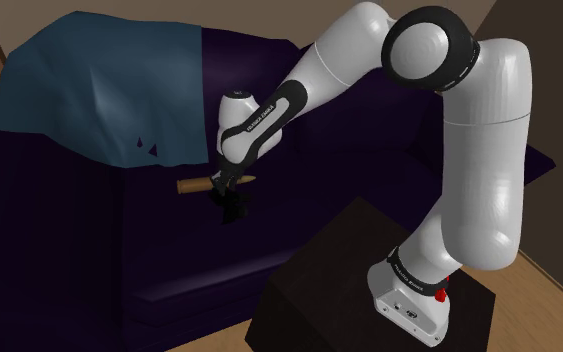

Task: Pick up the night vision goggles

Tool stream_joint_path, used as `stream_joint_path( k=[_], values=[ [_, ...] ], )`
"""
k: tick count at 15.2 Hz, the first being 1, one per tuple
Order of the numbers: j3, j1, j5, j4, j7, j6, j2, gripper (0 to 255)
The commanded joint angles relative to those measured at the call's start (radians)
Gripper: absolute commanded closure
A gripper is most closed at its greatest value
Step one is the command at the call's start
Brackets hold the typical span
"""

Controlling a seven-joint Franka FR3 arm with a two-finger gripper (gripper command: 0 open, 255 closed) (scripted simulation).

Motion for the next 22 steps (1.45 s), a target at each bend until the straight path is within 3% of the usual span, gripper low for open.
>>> stream_joint_path(
  k=[1, 5, 22],
  values=[
    [0.000, -0.001, 0.000, -0.001, 0.000, 0.000, 0.002, 255],
    [0.000, 0.002, 0.000, 0.002, 0.002, 0.000, 0.004, 255],
    [0.011, -0.008, 0.014, -0.020, -0.003, -0.150, -0.168, 255]
  ],
)
